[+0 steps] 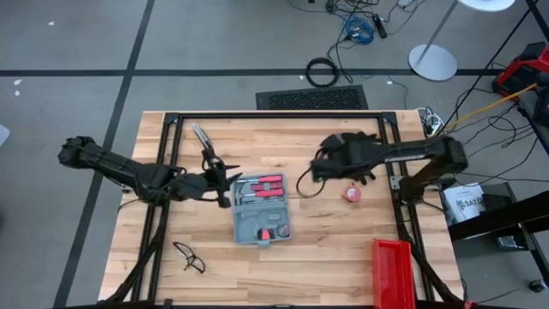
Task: Prefit tool cases
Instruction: Put the pink plier into the gray prefit tool case
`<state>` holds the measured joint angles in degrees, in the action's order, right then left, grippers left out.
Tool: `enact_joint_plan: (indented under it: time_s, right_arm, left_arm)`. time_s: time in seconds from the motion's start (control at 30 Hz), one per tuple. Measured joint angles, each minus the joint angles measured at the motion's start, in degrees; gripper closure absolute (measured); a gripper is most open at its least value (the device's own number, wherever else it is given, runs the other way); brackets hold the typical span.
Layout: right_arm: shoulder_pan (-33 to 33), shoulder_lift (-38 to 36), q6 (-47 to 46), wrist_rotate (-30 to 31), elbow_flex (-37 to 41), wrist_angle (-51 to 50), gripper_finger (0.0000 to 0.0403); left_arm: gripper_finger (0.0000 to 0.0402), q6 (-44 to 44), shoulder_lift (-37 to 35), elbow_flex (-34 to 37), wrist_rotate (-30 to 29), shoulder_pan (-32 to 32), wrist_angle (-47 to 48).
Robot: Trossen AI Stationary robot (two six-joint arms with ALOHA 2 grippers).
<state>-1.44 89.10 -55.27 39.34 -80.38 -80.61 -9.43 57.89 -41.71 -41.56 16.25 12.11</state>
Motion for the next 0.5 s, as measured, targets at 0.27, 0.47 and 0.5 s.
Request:
enact_joint_plan:
  time_s: [0.27,0.47,0.5]
  right_arm:
    - [12.1,-2.7,9.5,-10.6,19.4,30.8,0.0325]
    - [19.1,0.4,4.2,-18.2,21.2,31.3,0.0291]
    - [19.7,1.1,3.8,-19.1,21.2,31.3,0.0289]
  left_arm:
    - [0.029,0.0,0.2,0.0,0.0,-4.9,-1.3]
    - [0.029,0.1,0.3,0.0,2.0,-6.1,-1.1]
    - [0.029,0.1,0.3,0.1,2.1,-6.1,-1.1]
